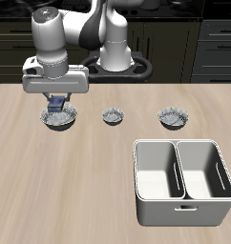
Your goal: Place the cream cheese in the largest bowl
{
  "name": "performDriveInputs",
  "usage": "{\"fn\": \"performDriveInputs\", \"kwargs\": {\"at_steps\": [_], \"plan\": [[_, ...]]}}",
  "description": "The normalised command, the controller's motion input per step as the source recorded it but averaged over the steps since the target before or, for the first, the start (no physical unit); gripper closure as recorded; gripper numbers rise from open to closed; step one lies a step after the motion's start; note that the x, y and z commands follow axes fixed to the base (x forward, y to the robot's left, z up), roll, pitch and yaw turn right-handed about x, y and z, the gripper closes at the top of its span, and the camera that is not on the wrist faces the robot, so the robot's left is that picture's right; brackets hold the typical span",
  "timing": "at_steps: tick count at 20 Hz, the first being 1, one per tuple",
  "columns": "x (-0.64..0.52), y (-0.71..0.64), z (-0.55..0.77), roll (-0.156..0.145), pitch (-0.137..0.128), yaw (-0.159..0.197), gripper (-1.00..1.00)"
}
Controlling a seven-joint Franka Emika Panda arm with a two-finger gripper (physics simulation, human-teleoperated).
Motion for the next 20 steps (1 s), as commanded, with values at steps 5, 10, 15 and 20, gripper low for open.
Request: {"fn": "performDriveInputs", "kwargs": {"at_steps": [5,10,15,20], "plan": [[-0.32,-0.03,0.0,-0.008,0.006,-0.004,1.0],[-0.42,0.0,0.01,0.011,-0.023,0.006,1.0],[-0.27,-0.07,-0.02,-0.02,0.003,-0.006,1.0],[-0.23,-0.04,-0.07,-0.019,0.019,0.004,1.0]]}}
